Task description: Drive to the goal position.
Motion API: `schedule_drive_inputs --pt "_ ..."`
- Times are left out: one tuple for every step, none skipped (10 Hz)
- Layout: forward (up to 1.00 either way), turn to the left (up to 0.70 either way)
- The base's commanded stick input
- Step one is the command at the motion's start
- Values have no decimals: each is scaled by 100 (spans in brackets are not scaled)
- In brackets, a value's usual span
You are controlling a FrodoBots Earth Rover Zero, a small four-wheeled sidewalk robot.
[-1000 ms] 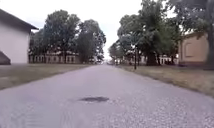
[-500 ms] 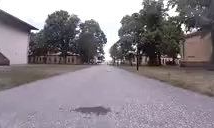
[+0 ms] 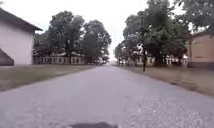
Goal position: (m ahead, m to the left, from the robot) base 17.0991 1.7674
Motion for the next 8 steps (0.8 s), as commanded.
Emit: schedule_drive_inputs --pt "85 0" --pt "85 0" --pt "85 0" --pt "85 0" --pt "85 0" --pt "85 0" --pt "85 0" --pt "85 0"
